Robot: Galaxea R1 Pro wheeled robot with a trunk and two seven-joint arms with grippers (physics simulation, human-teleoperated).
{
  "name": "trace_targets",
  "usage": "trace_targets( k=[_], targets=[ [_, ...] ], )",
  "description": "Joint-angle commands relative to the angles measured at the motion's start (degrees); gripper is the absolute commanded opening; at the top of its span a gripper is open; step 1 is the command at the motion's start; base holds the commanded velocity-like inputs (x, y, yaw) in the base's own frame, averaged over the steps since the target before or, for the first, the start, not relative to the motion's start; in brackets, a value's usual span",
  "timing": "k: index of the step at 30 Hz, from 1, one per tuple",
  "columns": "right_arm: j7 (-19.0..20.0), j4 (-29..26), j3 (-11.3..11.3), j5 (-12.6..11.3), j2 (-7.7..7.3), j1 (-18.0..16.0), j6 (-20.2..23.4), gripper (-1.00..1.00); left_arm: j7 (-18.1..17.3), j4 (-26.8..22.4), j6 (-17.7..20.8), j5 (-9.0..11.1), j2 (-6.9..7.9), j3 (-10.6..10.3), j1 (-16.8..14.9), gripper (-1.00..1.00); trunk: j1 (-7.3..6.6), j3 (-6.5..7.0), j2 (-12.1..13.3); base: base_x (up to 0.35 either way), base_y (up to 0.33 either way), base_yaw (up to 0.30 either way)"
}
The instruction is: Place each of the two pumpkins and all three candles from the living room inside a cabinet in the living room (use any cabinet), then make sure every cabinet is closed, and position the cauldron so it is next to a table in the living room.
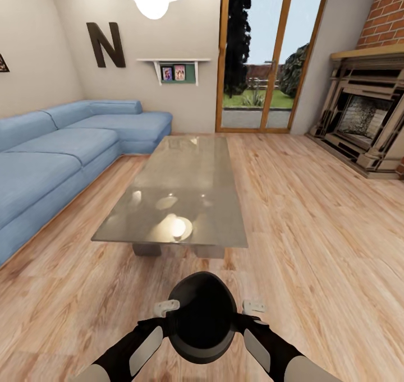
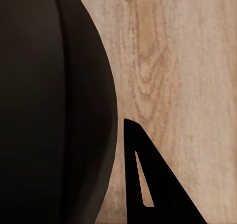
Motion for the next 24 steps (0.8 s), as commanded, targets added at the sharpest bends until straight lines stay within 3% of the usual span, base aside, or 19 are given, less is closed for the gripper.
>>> trace_targets(
  k=[1, 24],
  targets=[
    [-0.81, 3.03, 0.46, -0.12, -0.09, -0.04, 0.25, -1.00, 0.52, -0.24, -0.85, -0.72, 0.08, 0.09, -0.12, -1.00, 0.21, -0.22, -0.44, 0.000, 0.000, 0.000],
    [-0.81, 3.03, 0.45, -0.12, -0.09, -0.04, 0.25, -1.00, 0.52, -0.24, -0.83, -0.72, 0.05, 0.09, -0.12, -1.00, 5.26, -4.35, -9.67, 0.000, 0.000, 0.000]
  ],
)
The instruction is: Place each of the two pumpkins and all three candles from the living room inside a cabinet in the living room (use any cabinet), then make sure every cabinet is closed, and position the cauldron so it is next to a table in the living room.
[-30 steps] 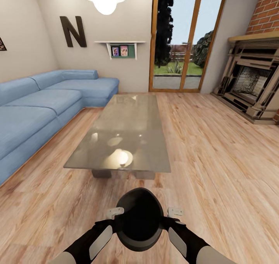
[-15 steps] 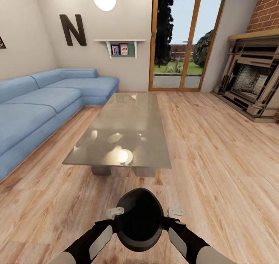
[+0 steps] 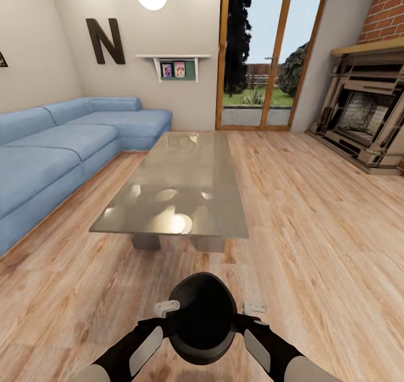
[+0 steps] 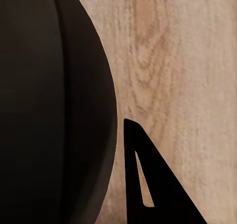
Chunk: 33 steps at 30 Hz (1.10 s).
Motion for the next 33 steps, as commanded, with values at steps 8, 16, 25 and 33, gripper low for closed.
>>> trace_targets(
  k=[8, 16, 25, 33],
  targets=[
    [-0.80, 2.78, 0.46, -0.12, -0.09, -0.04, 0.24, -1.00, 0.52, -0.25, -1.38, -0.69, 0.07, 0.06, -0.12, -1.00, 1.74, -1.48, -3.25, 0.000, 0.000, 0.000],
    [-0.81, 2.78, 0.46, -0.12, -0.10, -0.04, 0.24, -1.00, 0.56, -0.25, -1.37, -0.69, 0.07, 0.06, -0.12, -1.00, 1.74, -1.48, -3.25, 0.000, 0.000, 0.000],
    [-0.80, 2.78, 0.49, -0.12, -0.09, -0.04, 0.24, -1.00, 0.61, -0.25, -1.37, -0.69, 0.09, 0.06, -0.12, -1.00, 1.74, -1.48, -3.25, 0.123, 0.000, 0.000],
    [-0.84, 2.78, 0.52, -0.12, -0.09, -0.04, 0.24, -1.00, 0.60, -0.25, -1.37, -0.69, 0.07, 0.06, -0.12, -1.00, 1.74, -1.48, -3.25, 0.257, 0.000, 0.000]
  ],
)
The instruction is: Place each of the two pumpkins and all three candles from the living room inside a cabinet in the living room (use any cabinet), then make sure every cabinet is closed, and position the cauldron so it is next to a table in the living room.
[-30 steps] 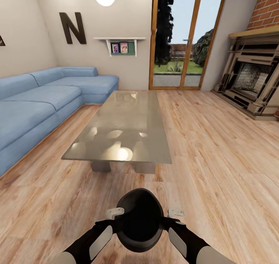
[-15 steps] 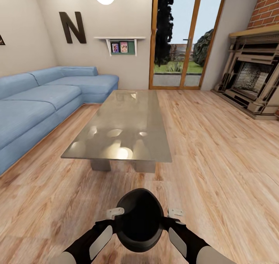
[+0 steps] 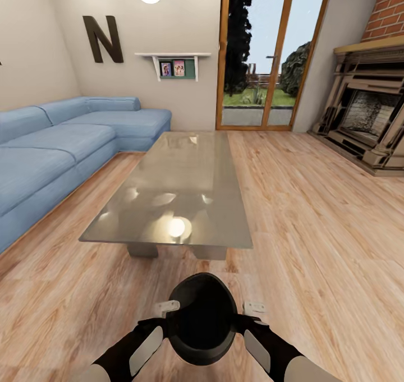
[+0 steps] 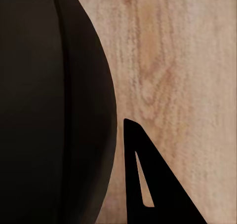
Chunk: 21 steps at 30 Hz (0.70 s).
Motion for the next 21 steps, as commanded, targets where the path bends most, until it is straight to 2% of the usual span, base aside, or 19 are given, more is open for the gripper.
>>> trace_targets(
  k=[1, 8, 21],
  targets=[
    [-0.79, 2.71, 0.43, -0.15, -0.09, -0.03, 0.24, -1.00, 0.52, -0.19, -1.68, -0.67, 0.09, 0.04, -0.11, -1.00, 0.01, -0.04, -0.03, 0.254, 0.000, 0.000],
    [-0.78, 2.71, 0.44, -0.15, -0.09, -0.03, 0.24, -1.00, 0.53, -0.19, -1.68, -0.67, 0.09, 0.04, -0.11, -1.00, 0.01, -0.04, -0.03, 0.189, 0.000, 0.000],
    [-0.78, 2.71, 0.44, -0.15, -0.09, -0.03, 0.24, -1.00, 0.54, -0.36, -1.77, -0.67, 0.07, 0.04, -0.11, -1.00, 0.01, -0.04, -0.03, 0.007, 0.000, 0.000]
  ],
)
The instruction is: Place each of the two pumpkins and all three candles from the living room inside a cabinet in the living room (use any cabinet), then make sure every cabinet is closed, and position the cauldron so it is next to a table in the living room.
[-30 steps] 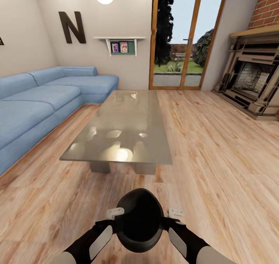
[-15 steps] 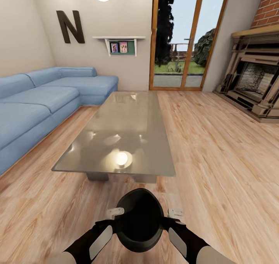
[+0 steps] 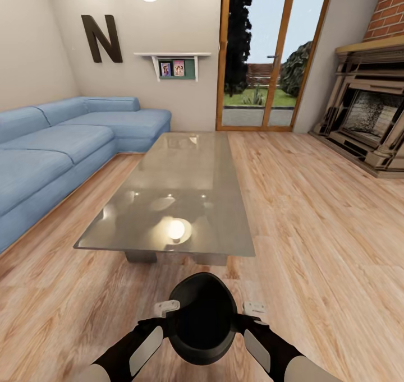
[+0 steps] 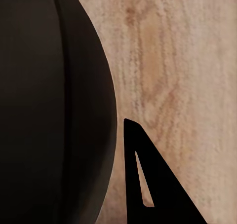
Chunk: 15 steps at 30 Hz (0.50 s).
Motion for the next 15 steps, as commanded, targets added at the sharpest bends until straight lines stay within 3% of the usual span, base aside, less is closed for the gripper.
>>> trace_targets(
  k=[1, 11, 15],
  targets=[
    [-0.71, 2.80, 0.45, -0.20, -0.08, -0.03, 0.24, -1.00, 0.53, -0.24, -1.75, -0.55, 0.07, 0.04, -0.12, -1.00, 0.20, -0.22, -0.43, 0.000, 0.000, 0.000],
    [-0.69, 2.80, 0.44, -0.20, -0.08, -0.03, 0.24, -1.00, 0.53, -0.24, -1.75, -0.55, 0.07, 0.04, -0.12, -1.00, 0.65, -2.39, -0.95, 0.000, 0.000, 0.000],
    [-0.69, 2.80, 0.46, -0.20, -0.08, -0.03, 0.24, -1.00, 0.53, -0.24, -1.75, -0.55, 0.08, 0.04, -0.12, -1.00, 0.65, -2.39, -0.95, 0.000, 0.000, 0.000]
  ],
)
